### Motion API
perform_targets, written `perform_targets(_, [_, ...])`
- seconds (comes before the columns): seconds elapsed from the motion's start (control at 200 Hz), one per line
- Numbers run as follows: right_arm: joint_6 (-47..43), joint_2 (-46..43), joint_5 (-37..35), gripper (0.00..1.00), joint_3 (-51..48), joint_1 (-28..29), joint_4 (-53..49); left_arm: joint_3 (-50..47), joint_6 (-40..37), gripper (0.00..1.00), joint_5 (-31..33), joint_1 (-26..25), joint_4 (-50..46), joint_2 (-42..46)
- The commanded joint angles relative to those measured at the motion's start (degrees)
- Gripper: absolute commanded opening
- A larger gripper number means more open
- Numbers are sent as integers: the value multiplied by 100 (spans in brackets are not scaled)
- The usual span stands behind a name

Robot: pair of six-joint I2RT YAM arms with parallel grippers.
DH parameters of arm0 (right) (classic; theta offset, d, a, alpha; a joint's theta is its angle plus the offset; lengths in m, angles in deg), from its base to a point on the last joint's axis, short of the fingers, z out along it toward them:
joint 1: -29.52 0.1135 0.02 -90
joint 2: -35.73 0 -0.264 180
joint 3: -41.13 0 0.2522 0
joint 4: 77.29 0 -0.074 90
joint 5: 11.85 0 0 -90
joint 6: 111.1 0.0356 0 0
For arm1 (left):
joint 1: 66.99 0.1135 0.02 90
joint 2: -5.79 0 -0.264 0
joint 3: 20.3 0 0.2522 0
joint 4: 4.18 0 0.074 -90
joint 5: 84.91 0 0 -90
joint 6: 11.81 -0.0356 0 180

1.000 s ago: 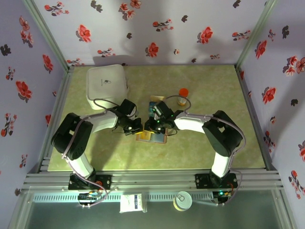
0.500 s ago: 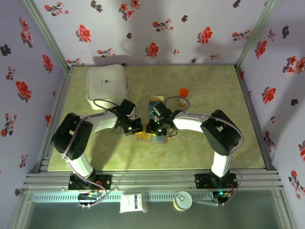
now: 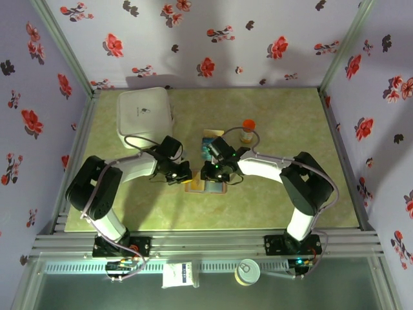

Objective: Take the credit cards out of the card holder

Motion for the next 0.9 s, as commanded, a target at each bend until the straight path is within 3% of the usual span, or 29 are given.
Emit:
perform_targets(0.0, [2, -249, 36, 28, -10, 21, 87, 28, 38, 4, 106, 47, -258, 287])
perform_targets(0.095, [165, -188, 222, 28, -81, 21, 369, 81, -9, 0, 90, 47, -302, 237])
perform_targets(0.47, [493, 287, 573, 28, -168, 23, 845, -82, -61, 0, -64, 47, -93, -155])
perform_targets(0.895, [265, 284, 183, 28, -213, 26, 259, -102, -92, 0, -67, 47, -147, -179])
